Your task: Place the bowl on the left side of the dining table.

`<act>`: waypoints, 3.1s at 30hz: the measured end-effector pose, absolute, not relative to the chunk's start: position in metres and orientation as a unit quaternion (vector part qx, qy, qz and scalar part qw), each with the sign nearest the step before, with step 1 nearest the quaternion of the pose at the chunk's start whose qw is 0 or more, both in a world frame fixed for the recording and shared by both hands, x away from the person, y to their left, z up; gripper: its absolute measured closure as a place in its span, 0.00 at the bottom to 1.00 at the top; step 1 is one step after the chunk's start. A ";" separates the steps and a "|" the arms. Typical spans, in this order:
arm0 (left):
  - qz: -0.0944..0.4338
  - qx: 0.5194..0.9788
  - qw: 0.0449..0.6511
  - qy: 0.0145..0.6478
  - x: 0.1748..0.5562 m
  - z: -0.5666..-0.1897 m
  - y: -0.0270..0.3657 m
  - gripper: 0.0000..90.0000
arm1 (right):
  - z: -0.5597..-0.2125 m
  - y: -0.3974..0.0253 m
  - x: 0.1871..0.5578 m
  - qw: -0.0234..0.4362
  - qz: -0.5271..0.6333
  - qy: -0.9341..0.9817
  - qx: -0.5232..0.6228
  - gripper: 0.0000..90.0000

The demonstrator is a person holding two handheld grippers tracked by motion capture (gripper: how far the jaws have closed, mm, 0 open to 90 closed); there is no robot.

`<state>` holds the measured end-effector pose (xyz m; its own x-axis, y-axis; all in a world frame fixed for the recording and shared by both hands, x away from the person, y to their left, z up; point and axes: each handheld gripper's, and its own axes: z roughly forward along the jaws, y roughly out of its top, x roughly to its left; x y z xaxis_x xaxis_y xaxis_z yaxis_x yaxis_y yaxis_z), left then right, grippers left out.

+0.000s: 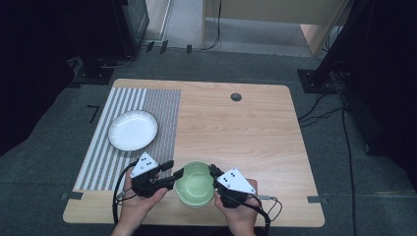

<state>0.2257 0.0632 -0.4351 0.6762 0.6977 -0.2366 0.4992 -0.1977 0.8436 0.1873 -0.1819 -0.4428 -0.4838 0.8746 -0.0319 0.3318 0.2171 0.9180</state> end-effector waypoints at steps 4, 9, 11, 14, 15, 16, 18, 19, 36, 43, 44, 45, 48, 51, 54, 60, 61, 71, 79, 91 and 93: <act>0.118 0.787 0.468 0.385 0.223 -0.439 0.050 0.62 | -0.443 -0.182 0.187 0.294 0.466 0.725 0.414 0.99; 0.134 0.802 0.435 0.387 0.222 -0.446 0.037 0.71 | -0.443 -0.181 0.186 0.300 0.464 0.725 0.410 0.99; 0.158 0.802 0.426 0.387 0.222 -0.446 0.037 0.83 | -0.442 -0.180 0.185 0.303 0.463 0.726 0.408 0.99; 0.152 0.800 0.432 0.388 0.224 -0.447 0.039 0.89 | -0.442 -0.179 0.185 0.307 0.462 0.727 0.406 0.99; 0.158 0.800 0.431 0.387 0.224 -0.447 0.038 0.90 | -0.442 -0.179 0.185 0.308 0.462 0.726 0.405 0.99; 0.169 0.800 0.429 0.385 0.222 -0.447 0.036 0.92 | -0.442 -0.179 0.185 0.309 0.461 0.727 0.405 0.99; 0.176 0.799 0.428 0.384 0.222 -0.447 0.035 0.93 | -0.442 -0.178 0.185 0.310 0.458 0.728 0.405 0.99; 0.178 0.798 0.432 0.382 0.221 -0.447 0.035 0.93 | -0.442 -0.179 0.185 0.309 0.458 0.728 0.406 0.99; 0.240 0.777 0.466 0.349 0.208 -0.440 0.034 0.94 | -0.452 -0.179 0.191 0.250 0.444 0.731 0.455 0.91; 0.249 0.771 0.478 0.339 0.204 -0.438 0.033 0.94 | -0.449 -0.180 0.189 0.272 0.450 0.721 0.451 0.95; 0.248 0.768 0.484 0.338 0.203 -0.438 0.034 0.95 | -0.448 -0.180 0.187 0.281 0.454 0.718 0.447 0.95; 0.244 0.766 0.489 0.338 0.203 -0.437 0.034 0.94 | -0.446 -0.180 0.185 0.293 0.454 0.717 0.440 0.95; 0.234 0.760 0.501 0.343 0.203 -0.434 0.036 0.93 | -0.443 -0.180 0.181 0.315 0.456 0.712 0.430 0.95; 0.216 0.762 0.500 0.351 0.205 -0.434 0.035 0.87 | -0.440 -0.180 0.177 0.335 0.460 0.704 0.425 0.95; 0.206 0.764 0.497 0.357 0.205 -0.436 0.032 0.81 | -0.435 -0.181 0.174 0.348 0.470 0.692 0.423 0.95; 0.196 0.759 0.494 0.377 0.205 -0.436 0.029 0.81 | -0.429 -0.176 0.162 0.405 0.473 0.673 0.399 0.95; 0.196 0.759 0.494 0.377 0.205 -0.436 0.029 0.86 | -0.429 -0.176 0.162 0.405 0.473 0.673 0.399 0.95; 0.216 0.720 0.519 0.407 0.204 -0.437 0.040 0.93 | -0.434 -0.157 0.152 0.438 0.471 0.659 0.389 0.94; 0.216 0.709 0.530 0.413 0.208 -0.431 0.050 0.94 | -0.428 -0.165 0.157 0.377 0.514 0.647 0.419 0.51; 0.221 0.688 0.536 0.435 0.217 -0.425 0.073 0.93 | -0.416 -0.182 0.161 0.325 0.537 0.638 0.447 0.16; 0.224 0.684 0.538 0.440 0.219 -0.424 0.077 0.93 | -0.415 -0.186 0.162 0.327 0.531 0.641 0.448 0.16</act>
<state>0.2190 0.0773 -0.4239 0.5136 0.8415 -0.1673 0.3605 -0.0347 0.9321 0.1620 -0.1859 -0.4147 -0.3853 0.9211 0.0560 0.2264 0.0355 0.9734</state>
